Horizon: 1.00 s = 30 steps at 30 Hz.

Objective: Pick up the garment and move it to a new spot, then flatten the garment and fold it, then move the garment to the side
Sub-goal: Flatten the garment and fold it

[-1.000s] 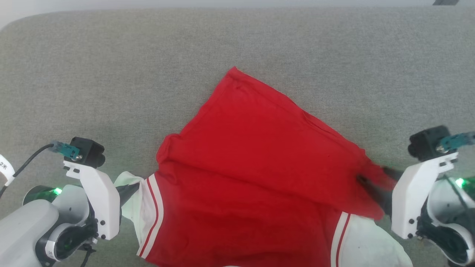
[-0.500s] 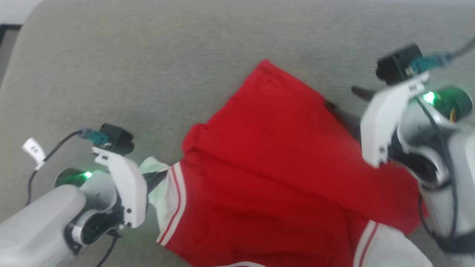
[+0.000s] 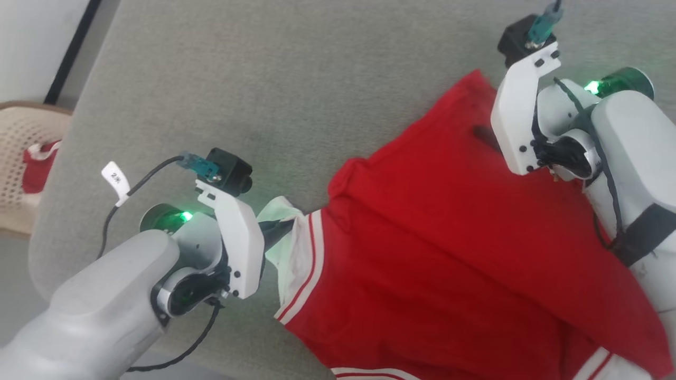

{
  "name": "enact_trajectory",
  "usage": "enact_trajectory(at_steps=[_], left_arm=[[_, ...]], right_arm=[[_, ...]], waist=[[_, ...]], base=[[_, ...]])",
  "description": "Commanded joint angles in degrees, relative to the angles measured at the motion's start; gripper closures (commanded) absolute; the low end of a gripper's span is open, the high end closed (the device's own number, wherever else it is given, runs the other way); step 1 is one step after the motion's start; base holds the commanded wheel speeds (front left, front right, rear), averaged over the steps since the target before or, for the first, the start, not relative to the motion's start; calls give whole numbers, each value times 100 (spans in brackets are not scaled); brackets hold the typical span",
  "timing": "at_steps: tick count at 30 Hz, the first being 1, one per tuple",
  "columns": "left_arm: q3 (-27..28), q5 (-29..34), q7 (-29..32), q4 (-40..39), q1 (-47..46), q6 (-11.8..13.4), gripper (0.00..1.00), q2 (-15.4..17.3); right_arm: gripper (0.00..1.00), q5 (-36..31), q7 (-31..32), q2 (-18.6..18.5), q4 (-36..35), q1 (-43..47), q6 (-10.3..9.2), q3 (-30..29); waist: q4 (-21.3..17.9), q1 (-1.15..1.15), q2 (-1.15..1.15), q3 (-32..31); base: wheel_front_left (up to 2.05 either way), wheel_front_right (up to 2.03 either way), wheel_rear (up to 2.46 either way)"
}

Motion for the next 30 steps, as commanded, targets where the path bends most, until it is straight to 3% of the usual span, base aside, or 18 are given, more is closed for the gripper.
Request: enact_trajectory(at_steps=[1,9,10,11,20,30], left_arm=[[4,12,-26,61,-77,-40,100,-55],[-4,-44,-101,382,-129,-189,100,-223],[0,-52,-107,417,-129,-202,100,-222],[6,-59,-111,450,-127,-209,100,-219],[145,-169,-1,549,-238,-199,100,31],[617,-140,597,128,-1019,211,100,1005]], right_arm=[[0,20,110,-55,196,-95,-2,149],[0,385,485,-88,1158,-37,-2,824],[57,457,537,-103,1207,-53,-2,852],[100,506,552,-117,1228,-98,-2,881],[100,820,97,-212,961,-634,-2,959],[100,1378,-363,-463,208,-946,-2,945]], waist=[[120,0,0,89],[226,0,0,142],[220,0,0,139],[208,0,0,133],[-50,0,0,-63],[-643,0,0,-624]], base=[[0,0,0],[0,0,0],[0,0,0],[0,0,0],[0,0,0],[0,0,0]])
